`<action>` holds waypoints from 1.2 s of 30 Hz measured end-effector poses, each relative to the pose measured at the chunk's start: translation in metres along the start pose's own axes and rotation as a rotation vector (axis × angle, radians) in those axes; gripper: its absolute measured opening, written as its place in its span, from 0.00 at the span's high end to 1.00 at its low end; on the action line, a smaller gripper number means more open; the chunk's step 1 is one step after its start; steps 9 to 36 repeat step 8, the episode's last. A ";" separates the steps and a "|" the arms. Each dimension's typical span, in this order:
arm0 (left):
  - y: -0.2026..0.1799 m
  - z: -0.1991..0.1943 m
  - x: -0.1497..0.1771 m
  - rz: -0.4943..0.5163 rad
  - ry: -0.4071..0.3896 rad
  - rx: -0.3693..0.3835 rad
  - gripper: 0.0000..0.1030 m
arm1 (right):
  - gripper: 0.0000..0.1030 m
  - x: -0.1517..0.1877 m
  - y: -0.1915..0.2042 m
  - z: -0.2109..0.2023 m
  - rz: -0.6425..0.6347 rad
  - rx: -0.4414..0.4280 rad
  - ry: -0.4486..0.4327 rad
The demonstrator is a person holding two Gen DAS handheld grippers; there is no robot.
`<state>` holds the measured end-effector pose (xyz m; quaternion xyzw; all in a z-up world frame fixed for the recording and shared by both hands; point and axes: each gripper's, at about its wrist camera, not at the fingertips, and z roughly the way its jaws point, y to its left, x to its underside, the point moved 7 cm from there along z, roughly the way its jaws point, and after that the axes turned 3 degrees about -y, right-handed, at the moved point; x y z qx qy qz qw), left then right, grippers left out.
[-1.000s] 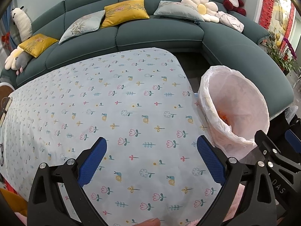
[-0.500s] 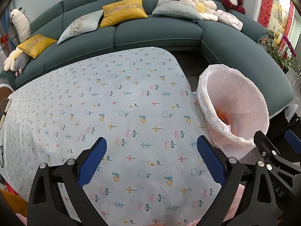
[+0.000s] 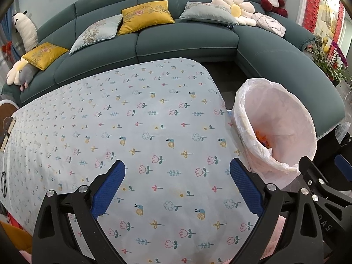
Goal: Collect trash
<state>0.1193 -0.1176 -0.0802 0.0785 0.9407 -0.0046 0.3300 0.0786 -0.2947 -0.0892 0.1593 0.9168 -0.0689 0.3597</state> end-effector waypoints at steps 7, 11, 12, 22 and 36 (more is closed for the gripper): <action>0.003 0.001 -0.002 -0.020 -0.003 0.008 0.11 | 0.07 0.000 -0.001 0.000 0.000 0.001 0.001; 0.003 0.001 -0.002 -0.020 -0.002 0.006 0.11 | 0.07 0.000 -0.001 0.000 0.000 0.001 0.000; 0.003 0.001 -0.002 -0.020 -0.002 0.006 0.11 | 0.07 0.000 -0.001 0.000 0.000 0.001 0.000; 0.003 0.001 -0.002 -0.020 -0.002 0.006 0.11 | 0.07 0.000 -0.001 0.000 0.000 0.001 0.000; 0.003 0.001 -0.002 -0.020 -0.002 0.006 0.11 | 0.07 0.000 -0.001 0.000 0.000 0.001 0.000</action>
